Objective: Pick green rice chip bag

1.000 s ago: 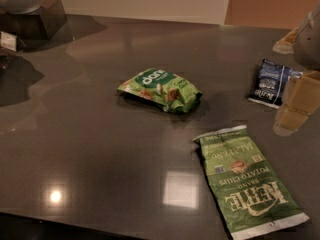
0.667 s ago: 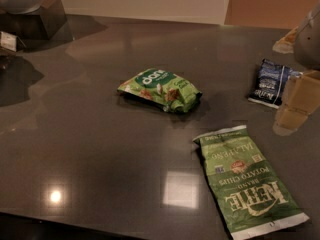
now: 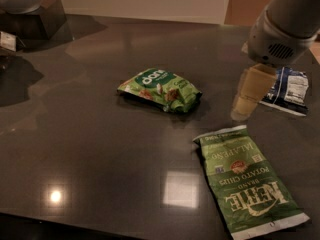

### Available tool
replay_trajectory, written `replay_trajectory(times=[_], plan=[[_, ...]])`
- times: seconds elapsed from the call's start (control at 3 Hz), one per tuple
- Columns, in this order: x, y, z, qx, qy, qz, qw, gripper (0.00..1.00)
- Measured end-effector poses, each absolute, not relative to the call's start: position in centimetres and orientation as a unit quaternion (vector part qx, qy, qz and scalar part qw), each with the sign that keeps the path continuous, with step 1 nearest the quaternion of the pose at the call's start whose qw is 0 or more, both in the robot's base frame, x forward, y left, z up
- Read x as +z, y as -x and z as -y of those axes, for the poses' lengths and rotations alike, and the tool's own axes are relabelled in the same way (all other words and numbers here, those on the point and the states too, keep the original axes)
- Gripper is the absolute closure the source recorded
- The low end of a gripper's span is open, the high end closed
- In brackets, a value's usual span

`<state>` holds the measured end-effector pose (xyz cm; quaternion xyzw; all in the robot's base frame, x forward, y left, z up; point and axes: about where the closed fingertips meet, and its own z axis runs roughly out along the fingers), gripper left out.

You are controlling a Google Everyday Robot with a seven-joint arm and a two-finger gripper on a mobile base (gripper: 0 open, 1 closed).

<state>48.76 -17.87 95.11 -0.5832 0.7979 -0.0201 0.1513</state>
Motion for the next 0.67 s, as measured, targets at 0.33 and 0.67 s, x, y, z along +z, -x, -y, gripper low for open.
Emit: replay_trajectory(times=[0.33, 0.67], plan=[[93.1, -52.1, 15.6, -0.016, 0.557, -0.818, 0.141, 0.00], [91.4, -55.2, 13.6, -0.006, 0.534, -0.835, 0.134, 0.00]])
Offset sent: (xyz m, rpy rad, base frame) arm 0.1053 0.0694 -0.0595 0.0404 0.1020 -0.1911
